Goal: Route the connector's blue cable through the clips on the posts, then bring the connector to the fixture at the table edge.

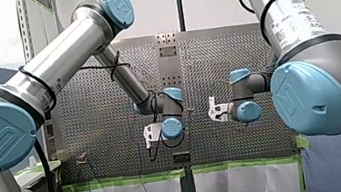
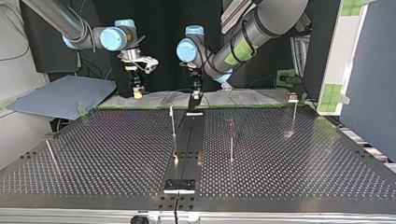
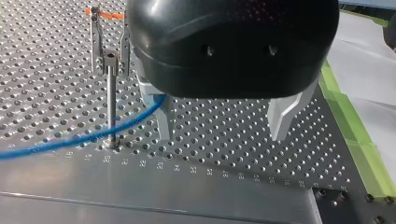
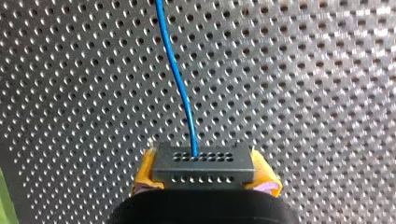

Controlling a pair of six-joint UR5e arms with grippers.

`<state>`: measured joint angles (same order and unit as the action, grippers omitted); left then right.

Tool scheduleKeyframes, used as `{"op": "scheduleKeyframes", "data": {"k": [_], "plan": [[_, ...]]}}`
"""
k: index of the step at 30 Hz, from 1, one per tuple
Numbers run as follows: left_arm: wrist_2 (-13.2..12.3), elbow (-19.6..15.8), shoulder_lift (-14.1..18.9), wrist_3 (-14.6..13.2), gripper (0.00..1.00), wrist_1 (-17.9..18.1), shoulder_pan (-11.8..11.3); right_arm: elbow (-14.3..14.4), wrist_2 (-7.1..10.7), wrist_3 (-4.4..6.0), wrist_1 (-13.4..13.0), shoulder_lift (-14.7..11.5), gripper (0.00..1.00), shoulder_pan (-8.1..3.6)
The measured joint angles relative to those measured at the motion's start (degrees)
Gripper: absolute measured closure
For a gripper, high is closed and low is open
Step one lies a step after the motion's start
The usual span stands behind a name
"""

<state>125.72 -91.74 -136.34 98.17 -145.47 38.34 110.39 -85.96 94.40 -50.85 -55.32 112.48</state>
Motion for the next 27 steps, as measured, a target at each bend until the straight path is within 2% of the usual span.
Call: {"op": "scheduleKeyframes", "data": {"k": [3,8,23,27], "plan": [[0.0,0.0,0.0,0.0,0.00,0.0,0.0,-0.4,-0.13,-1.11,-0.2,1.3,1.00,0.61],[0.0,0.0,0.0,0.0,0.00,0.0,0.0,-0.5,-0.17,-1.68,-0.2,3.4,1.00,0.83],[0.6,0.6,0.6,0.1,0.00,0.5,0.6,-0.7,-0.17,-1.94,-0.3,3.8,1.00,0.72],[2.3,1.9,2.3,1.2,0.00,1.7,2.2,-1.7,-0.72,-1.21,0.2,2.6,1.00,1.06]]}}
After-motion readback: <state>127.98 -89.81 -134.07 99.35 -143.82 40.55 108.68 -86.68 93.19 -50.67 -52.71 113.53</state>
